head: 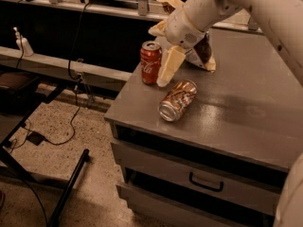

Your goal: Pick coke can

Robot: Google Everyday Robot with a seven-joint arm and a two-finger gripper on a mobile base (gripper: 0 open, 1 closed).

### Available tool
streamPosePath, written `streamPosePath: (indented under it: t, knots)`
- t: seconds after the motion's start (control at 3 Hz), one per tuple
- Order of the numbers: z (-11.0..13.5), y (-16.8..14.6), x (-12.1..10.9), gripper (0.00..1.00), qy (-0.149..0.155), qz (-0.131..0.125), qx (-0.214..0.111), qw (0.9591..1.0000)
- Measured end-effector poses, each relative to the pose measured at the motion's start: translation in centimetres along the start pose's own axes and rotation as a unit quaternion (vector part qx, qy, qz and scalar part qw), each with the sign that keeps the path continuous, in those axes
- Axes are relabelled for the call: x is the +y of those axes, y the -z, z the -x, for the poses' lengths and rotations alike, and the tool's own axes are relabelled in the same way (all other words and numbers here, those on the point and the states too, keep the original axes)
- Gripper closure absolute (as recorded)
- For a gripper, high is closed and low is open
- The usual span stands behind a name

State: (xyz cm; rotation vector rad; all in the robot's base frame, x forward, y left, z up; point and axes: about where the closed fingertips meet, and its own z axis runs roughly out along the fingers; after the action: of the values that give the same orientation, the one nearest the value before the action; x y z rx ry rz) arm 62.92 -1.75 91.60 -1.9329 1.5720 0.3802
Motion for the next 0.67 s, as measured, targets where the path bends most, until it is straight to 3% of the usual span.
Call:
streamPosePath:
  t: [0.33,0.67]
  knots:
    - [-0.35,-1.36,-0.89,0.00,-0.020,-0.007,0.025,0.9995]
    - [-0.37,-1.58,-0.96,0.01,-0.023,-0.007,0.027,0.9994]
